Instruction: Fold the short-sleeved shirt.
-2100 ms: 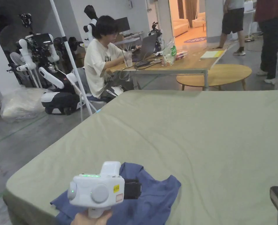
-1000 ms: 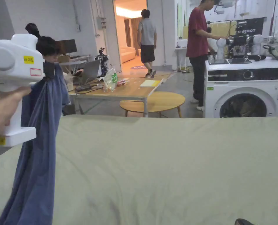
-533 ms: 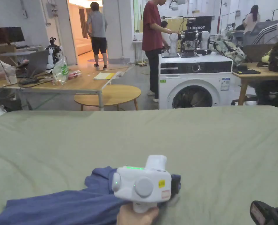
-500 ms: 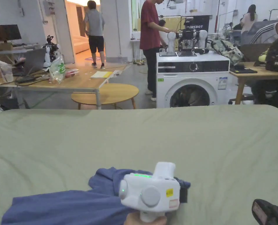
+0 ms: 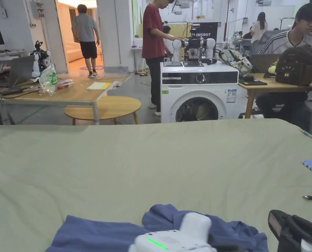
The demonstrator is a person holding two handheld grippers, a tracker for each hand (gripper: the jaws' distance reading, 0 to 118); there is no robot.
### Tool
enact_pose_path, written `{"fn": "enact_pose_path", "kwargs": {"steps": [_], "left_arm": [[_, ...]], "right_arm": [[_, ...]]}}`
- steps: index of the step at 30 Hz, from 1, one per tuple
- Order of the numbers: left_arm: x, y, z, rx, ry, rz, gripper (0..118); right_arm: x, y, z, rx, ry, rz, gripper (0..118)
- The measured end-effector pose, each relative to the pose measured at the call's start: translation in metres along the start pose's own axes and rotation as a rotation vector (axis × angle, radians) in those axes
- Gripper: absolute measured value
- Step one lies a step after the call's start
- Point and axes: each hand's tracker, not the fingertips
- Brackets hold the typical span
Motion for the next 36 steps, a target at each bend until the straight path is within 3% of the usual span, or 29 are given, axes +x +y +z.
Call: {"fn": "enact_pose_path", "kwargs": {"steps": [2,6,7,9,10,13,24,25,26,27,31,34,36], "left_arm": [[-0.02,0.01,0.046,0.075,0.145,-0.04,69],[-0.026,0.018,0.146,0.264,0.453,-0.077,63],[-0.025,0.019,0.169,0.304,0.527,-0.085,51],[-0.016,0.019,0.205,0.343,0.622,-0.122,7],[-0.015,0.017,0.218,0.355,0.648,-0.139,0],[-0.012,0.006,0.248,0.374,0.657,-0.124,0],[-0.048,0.013,0.242,0.255,0.602,0.009,0],[-0.058,0.014,0.237,0.255,0.581,0.005,10],[-0.066,0.018,0.23,0.232,0.567,0.015,38],[-0.076,0.023,0.221,0.169,0.57,0.025,54],[-0.126,0.041,0.173,0.035,0.542,0.083,65],[-0.176,0.048,0.129,-0.112,0.535,0.199,79],[-0.209,0.044,0.101,-0.22,0.569,0.315,79]], "right_arm": [[-0.01,0.0,-0.007,0.027,0.024,0.048,0],[-0.034,-0.004,-0.031,0.022,-0.043,0.106,0],[-0.037,-0.004,-0.035,0.016,-0.036,0.1,0],[-0.042,-0.006,-0.041,0.007,0.011,0.08,0],[-0.044,-0.006,-0.045,0.002,0.013,0.087,0],[-0.055,-0.01,-0.05,-0.008,0.013,0.141,0],[-0.055,-0.019,-0.046,-0.036,0.086,0.139,0],[-0.051,-0.021,-0.047,-0.043,0.092,0.133,0],[-0.048,-0.023,-0.047,-0.046,0.098,0.125,0],[-0.045,-0.026,-0.047,-0.05,0.096,0.12,0],[-0.03,-0.041,-0.051,-0.094,0.07,0.096,0],[-0.014,-0.052,-0.053,-0.139,0.055,0.051,0],[-0.001,-0.058,-0.052,-0.176,0.065,0.021,0]]}}
